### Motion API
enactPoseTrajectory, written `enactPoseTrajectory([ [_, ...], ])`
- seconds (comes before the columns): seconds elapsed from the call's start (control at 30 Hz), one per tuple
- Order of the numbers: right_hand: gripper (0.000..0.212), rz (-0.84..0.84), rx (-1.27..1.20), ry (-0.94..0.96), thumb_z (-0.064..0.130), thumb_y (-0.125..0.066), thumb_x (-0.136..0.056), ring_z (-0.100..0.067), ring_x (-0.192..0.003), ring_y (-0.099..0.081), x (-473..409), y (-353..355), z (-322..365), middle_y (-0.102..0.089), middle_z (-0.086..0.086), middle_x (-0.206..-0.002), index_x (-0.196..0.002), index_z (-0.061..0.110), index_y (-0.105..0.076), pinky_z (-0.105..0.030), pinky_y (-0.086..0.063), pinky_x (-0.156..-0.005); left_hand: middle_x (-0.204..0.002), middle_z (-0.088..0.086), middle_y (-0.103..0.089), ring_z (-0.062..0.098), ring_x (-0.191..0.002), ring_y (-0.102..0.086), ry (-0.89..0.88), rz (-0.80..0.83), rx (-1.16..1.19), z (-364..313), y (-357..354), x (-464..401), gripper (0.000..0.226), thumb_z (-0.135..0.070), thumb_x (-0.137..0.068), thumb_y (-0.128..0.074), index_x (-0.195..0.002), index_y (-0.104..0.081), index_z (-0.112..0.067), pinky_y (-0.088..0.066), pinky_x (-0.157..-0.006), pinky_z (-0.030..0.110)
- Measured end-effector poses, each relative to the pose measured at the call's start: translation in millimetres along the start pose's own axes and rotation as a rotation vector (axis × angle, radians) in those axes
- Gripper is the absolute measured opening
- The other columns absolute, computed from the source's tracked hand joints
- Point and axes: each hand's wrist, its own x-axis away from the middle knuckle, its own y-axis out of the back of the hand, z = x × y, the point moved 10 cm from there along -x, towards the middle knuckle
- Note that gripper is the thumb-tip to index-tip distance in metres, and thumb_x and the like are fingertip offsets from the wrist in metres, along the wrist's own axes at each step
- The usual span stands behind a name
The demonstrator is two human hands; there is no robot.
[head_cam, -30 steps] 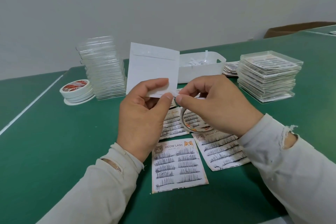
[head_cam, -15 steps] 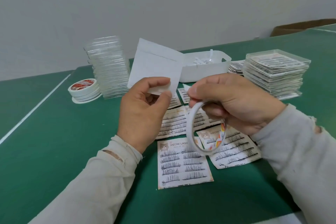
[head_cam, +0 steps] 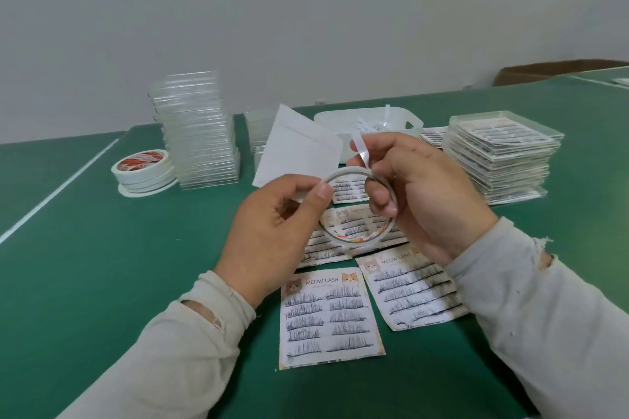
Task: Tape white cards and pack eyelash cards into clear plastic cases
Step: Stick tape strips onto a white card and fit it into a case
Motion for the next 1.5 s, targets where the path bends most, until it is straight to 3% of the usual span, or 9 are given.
enactPoseTrajectory([
  [0.37,0.038,0.27,-0.152,-0.135,0.002,-0.032,-0.095,-0.011,-0.041,-0.031,12,-34,-17,-0.05,-0.008,-0.072,-0.121,0.009,-0.058,-0.027,-0.02,-0.045,-0.09,-0.007,-0.078,0.004,-0.082,-0.069,-0.028,-0.018,0.082,-1,5,-3,0.012,-0.016,-0.096,-0.067,-0.096,-0.076,-0.024,-0.052,-0.079,0.015],
  [0.6,0.059,0.285,-0.123,-0.1,0.006,-0.043,-0.083,-0.014,-0.044,-0.034,13,-31,-7,-0.055,-0.01,-0.068,-0.141,0.019,-0.05,-0.03,-0.025,-0.047,-0.097,-0.01,-0.078,0.004,-0.088,-0.071,-0.011,-0.051,0.131,2,6,-4,0.013,-0.028,-0.092,-0.067,-0.103,-0.075,-0.028,-0.054,-0.082,0.017],
  [0.67,0.054,0.166,0.081,0.007,0.008,-0.047,-0.084,-0.015,-0.048,-0.04,7,-10,6,-0.061,-0.007,-0.067,-0.136,0.021,-0.052,-0.028,-0.034,-0.047,-0.104,-0.017,-0.076,0.006,-0.088,-0.071,0.055,-0.148,0.169,12,18,-6,0.016,-0.024,-0.098,-0.063,-0.106,-0.073,-0.033,-0.058,-0.083,0.022],
  [0.77,0.047,0.038,0.802,0.159,0.011,-0.052,-0.098,-0.006,-0.057,-0.054,1,13,21,-0.073,0.001,-0.078,-0.142,0.025,-0.046,-0.024,-0.046,-0.058,-0.11,-0.017,-0.073,0.009,-0.083,-0.073,0.139,-0.254,0.203,24,34,-7,0.036,-0.005,-0.103,-0.052,-0.112,-0.069,-0.036,-0.061,-0.081,0.028],
  [0.9,0.051,0.195,1.384,0.01,0.023,-0.055,-0.099,-0.005,-0.078,-0.062,-2,16,-18,-0.071,0.006,-0.092,-0.148,0.029,-0.039,-0.027,-0.051,-0.072,-0.123,-0.021,-0.061,0.011,-0.086,-0.075,0.151,-0.248,0.295,23,28,-6,0.054,0.003,-0.1,-0.055,-0.126,-0.054,-0.044,-0.062,-0.078,0.028],
  [1.03,0.046,0.18,1.399,-0.055,0.019,-0.062,-0.092,-0.006,-0.09,-0.061,-2,23,-20,-0.066,0.015,-0.096,-0.136,0.031,-0.054,-0.024,-0.048,-0.082,-0.125,-0.017,-0.057,0.019,-0.091,-0.076,0.205,-0.247,0.411,29,25,-4,0.076,0.006,-0.094,-0.063,-0.147,-0.033,-0.039,-0.062,-0.071,0.028],
  [1.2,0.005,0.038,1.279,0.121,0.032,-0.066,-0.093,-0.001,-0.07,-0.057,-3,19,-1,-0.064,0.014,-0.079,-0.098,0.031,-0.065,-0.026,-0.046,-0.069,-0.108,0.003,-0.076,0.026,-0.082,-0.077,0.306,-0.276,0.486,40,23,-3,0.042,0.002,-0.096,-0.062,-0.124,-0.05,-0.027,-0.061,-0.066,0.028],
  [1.33,0.023,-0.109,0.897,0.159,0.032,-0.068,-0.095,-0.001,-0.046,-0.045,-2,17,13,-0.055,0.011,-0.055,-0.077,0.018,-0.065,-0.023,-0.041,-0.059,-0.1,0.002,-0.078,0.029,-0.087,-0.077,0.36,-0.242,0.601,44,16,-2,0.026,-0.006,-0.103,-0.051,-0.121,-0.054,-0.025,-0.062,-0.068,0.031],
  [1.5,0.053,-0.099,0.802,0.099,0.044,-0.048,-0.103,-0.002,-0.036,-0.037,-19,-15,12,-0.045,0.01,-0.044,-0.058,0.017,-0.052,-0.014,-0.034,-0.045,-0.108,0.005,-0.077,0.025,-0.093,-0.076,0.364,-0.244,0.602,45,16,-6,0.025,-0.014,-0.107,-0.045,-0.128,-0.055,-0.023,-0.061,-0.071,0.029],
])
